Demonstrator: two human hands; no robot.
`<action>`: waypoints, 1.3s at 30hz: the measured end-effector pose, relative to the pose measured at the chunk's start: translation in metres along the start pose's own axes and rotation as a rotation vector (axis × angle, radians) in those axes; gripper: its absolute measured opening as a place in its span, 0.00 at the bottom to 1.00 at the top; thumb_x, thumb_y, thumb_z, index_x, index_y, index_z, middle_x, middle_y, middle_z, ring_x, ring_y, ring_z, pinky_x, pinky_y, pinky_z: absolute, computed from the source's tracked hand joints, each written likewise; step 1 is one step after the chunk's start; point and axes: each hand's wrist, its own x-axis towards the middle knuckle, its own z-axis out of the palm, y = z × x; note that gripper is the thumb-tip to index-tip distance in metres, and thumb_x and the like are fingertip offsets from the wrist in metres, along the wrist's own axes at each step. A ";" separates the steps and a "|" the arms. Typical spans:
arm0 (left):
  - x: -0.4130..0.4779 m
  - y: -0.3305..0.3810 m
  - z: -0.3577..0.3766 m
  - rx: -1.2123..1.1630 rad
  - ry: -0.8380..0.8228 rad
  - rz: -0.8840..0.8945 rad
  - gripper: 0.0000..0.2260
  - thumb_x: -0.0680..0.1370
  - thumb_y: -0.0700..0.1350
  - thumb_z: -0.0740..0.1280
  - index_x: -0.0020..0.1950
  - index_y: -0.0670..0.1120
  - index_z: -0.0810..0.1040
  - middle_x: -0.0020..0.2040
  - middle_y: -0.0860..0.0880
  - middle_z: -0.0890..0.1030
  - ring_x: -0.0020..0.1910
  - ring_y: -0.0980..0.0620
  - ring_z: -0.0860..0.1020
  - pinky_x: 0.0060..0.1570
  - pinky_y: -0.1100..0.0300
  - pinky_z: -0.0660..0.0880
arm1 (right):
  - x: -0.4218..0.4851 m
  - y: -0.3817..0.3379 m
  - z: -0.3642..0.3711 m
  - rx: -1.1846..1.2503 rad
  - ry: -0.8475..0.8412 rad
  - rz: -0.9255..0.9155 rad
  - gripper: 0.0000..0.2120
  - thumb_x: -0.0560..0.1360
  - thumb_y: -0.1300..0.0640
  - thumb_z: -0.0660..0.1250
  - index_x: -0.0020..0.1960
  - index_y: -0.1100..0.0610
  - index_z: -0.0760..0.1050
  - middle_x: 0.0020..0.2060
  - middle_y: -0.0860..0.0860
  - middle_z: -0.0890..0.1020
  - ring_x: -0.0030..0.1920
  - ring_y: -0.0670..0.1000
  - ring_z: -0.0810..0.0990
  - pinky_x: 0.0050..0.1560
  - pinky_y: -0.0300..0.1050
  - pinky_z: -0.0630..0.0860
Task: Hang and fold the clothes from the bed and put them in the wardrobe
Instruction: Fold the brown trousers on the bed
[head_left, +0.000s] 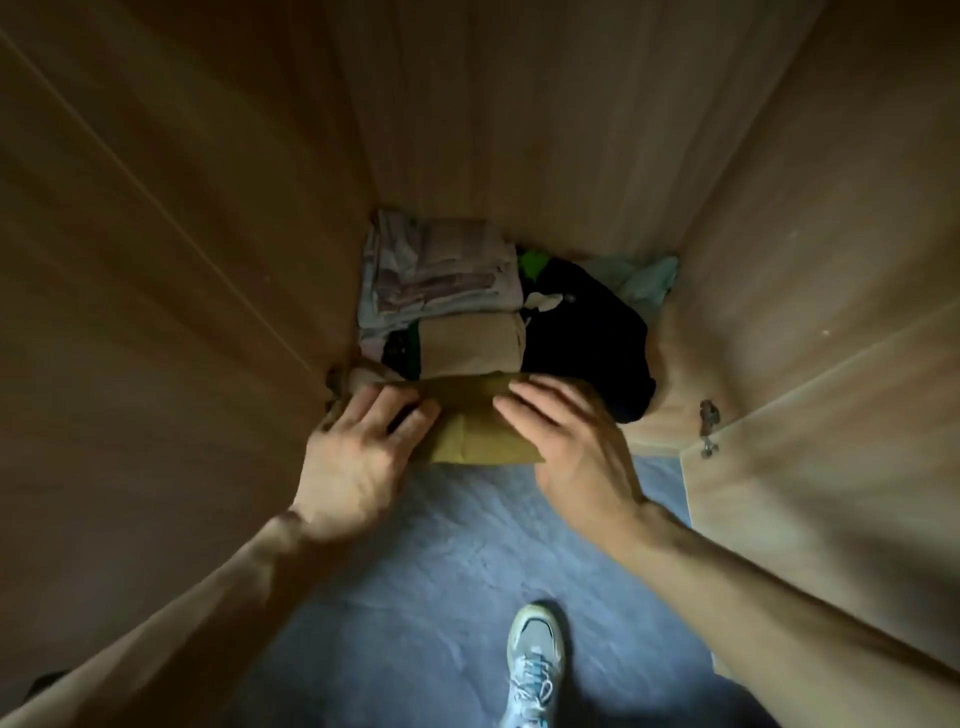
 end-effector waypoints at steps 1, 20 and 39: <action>0.007 -0.008 0.019 0.000 -0.006 -0.014 0.20 0.70 0.44 0.65 0.62 0.45 0.81 0.57 0.45 0.79 0.53 0.42 0.75 0.35 0.54 0.76 | 0.007 0.012 0.015 0.000 -0.009 0.003 0.29 0.66 0.62 0.52 0.61 0.59 0.81 0.60 0.56 0.81 0.60 0.59 0.78 0.58 0.55 0.78; 0.096 -0.124 0.298 0.036 0.181 0.065 0.20 0.71 0.38 0.57 0.58 0.42 0.82 0.54 0.42 0.81 0.52 0.41 0.77 0.31 0.51 0.78 | 0.100 0.183 0.258 -0.209 0.082 -0.189 0.28 0.65 0.71 0.70 0.64 0.58 0.79 0.61 0.58 0.80 0.61 0.61 0.78 0.54 0.63 0.78; 0.082 -0.160 0.464 -0.063 -0.295 0.004 0.35 0.78 0.57 0.61 0.79 0.40 0.56 0.78 0.41 0.61 0.75 0.40 0.65 0.66 0.38 0.71 | 0.095 0.239 0.381 -0.338 -0.591 -0.016 0.38 0.82 0.45 0.57 0.80 0.54 0.35 0.79 0.51 0.37 0.78 0.54 0.35 0.79 0.54 0.41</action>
